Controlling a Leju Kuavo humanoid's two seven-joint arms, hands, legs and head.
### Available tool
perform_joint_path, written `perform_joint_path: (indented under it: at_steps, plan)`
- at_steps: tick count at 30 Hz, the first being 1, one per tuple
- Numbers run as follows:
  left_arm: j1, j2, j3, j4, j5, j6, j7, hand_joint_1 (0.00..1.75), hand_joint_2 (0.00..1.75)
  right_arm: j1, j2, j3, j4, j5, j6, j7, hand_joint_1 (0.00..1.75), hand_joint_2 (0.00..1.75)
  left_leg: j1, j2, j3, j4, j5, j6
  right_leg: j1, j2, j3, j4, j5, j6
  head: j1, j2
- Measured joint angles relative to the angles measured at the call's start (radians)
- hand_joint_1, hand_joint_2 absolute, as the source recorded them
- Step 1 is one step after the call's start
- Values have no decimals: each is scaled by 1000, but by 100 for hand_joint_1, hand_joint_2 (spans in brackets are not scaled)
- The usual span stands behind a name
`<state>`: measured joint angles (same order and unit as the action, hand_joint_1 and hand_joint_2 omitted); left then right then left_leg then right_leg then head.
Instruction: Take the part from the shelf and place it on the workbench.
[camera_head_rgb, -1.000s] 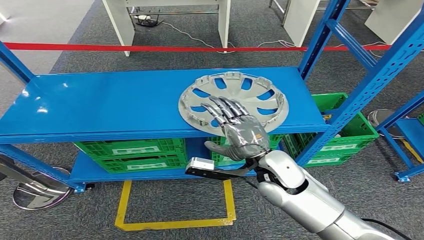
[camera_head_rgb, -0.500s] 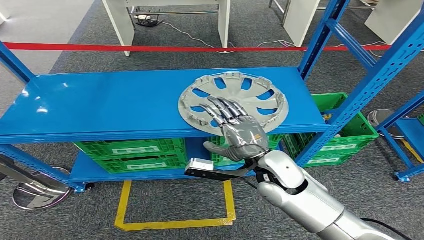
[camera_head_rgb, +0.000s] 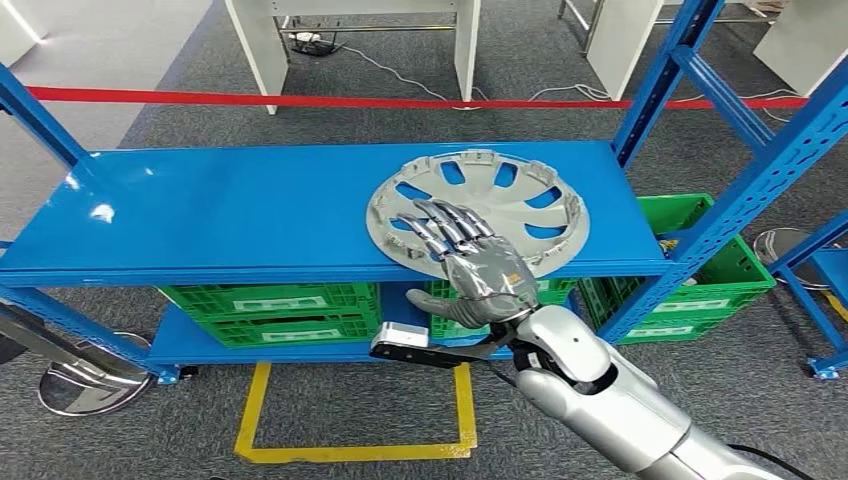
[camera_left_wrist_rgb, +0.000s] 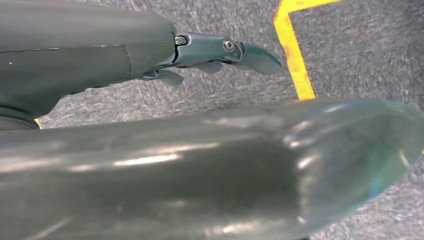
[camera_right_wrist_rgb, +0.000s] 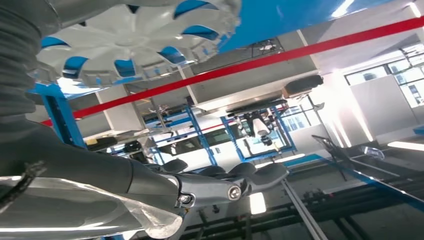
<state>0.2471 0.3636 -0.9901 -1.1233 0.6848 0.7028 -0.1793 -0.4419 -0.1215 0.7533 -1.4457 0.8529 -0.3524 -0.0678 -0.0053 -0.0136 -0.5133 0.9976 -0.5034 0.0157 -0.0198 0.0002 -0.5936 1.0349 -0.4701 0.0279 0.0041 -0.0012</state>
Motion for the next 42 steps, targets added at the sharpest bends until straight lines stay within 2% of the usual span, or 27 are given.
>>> perform_joint_path:
  at_steps: [3, 5, 6, 8, 9, 10, 11, 13, 14, 15, 17, 19, 20, 25, 33, 42]
  plan:
    - [1, 1, 0, 0, -6, 0, 4, 0, 0, 4, -1, 1, -1, -1, 2, 0, 0, 175, 0, -1, -6, 5, -5, -14, 2, 2, 9, -15, -10, -16, -2, 0]
    - [1, 1, 0, 0, -9, 0, 6, 0, 0, 5, -1, 1, -2, -1, 3, 0, 0, 175, 3, 1, -19, 37, -26, -25, -2, 1, 13, -16, -13, -27, -6, 0]
    - [1, 2, 0, 0, -11, 0, 6, 0, 0, 5, -1, 1, -3, -1, 3, 0, 0, 175, 5, 3, -43, 85, -49, -31, -3, -1, 17, -17, -15, -32, -8, 0]
    - [1, 2, 1, 0, -14, 0, 6, 0, 0, 6, -1, 1, -3, -1, 4, 0, 0, 175, 10, 4, -120, 225, -98, -40, -3, -5, 21, -17, -21, -38, -11, 0]
    - [2, 2, 1, 0, -15, 0, 6, 0, 0, 8, -1, 1, -3, -1, 5, 0, 0, 175, 13, 4, -155, 281, -109, -44, -3, -6, 23, -17, -23, -39, -11, 0]
    - [3, 2, 0, 0, -15, 0, 6, 0, 0, 9, -1, 1, -3, -1, 5, 0, 0, 175, 16, 4, -174, 301, -98, -45, -3, -7, 27, -17, -26, -39, -11, 0]
    - [4, 2, 0, 0, -15, 0, 6, 0, 0, 10, -1, 2, -3, -1, 5, 0, 0, 175, 18, 5, -173, 279, -66, -46, -4, -6, 32, -17, -29, -38, -11, 0]
    - [5, 3, 0, 0, -15, 0, 6, 0, 0, 9, -1, 2, -3, -1, 6, 0, 0, 175, 22, 7, -131, 157, 23, -46, -7, -6, 44, -17, -37, -31, -11, 0]
    - [5, 3, 0, 0, -15, 0, 6, 0, 0, 9, -1, 2, -3, -1, 6, 0, 0, 175, 21, 8, -107, 97, 50, -45, -6, -5, 48, -17, -41, -25, -12, 0]
    - [4, 3, 0, 0, -14, 0, 6, 0, 0, 8, -1, 2, -3, -1, 6, 0, 0, 175, 20, 10, -92, 56, 62, -43, -4, -5, 48, -15, -44, -20, -12, 0]
    - [3, 2, 0, 0, -10, 0, 6, 0, 0, 8, -1, 2, -3, -2, 7, 0, 0, 175, 18, 10, -85, 28, 58, -40, 1, -4, 45, -14, -46, -20, -11, 0]
    - [4, 2, 0, 0, -8, 0, 6, 0, 0, 9, -1, 2, -3, -2, 7, 0, 0, 175, 17, 9, -86, 25, 58, -38, 1, -6, 46, -19, -44, -28, -8, 0]
    - [4, 2, 0, 0, -8, 0, 6, 0, 0, 8, -1, 2, -3, -3, 7, 0, 0, 175, 16, 8, -86, 25, 57, -35, 1, -7, 48, -23, -43, -28, -8, 0]
    - [2, 2, 0, 0, -8, 0, 2, 0, 0, 8, -1, 2, -3, -10, 8, 1, 0, 175, 14, 8, -85, 25, 55, -23, 0, -8, 57, -39, -37, -17, -8, 0]
    - [3, 2, 1, 0, -9, 0, 0, 0, 0, 8, -1, 2, -2, -23, 24, 6, 0, 175, 12, 8, -85, 25, 57, -16, -3, -8, 57, -43, -33, 1, -8, 0]
    - [18, 2, 6, -11, -51, 0, 42, 0, 0, 14, -8, 2, 51, 7, 37, 19, 0, 175, 13, 8, -85, 24, 57, -16, -1, -8, 57, -42, -33, 1, -8, 0]
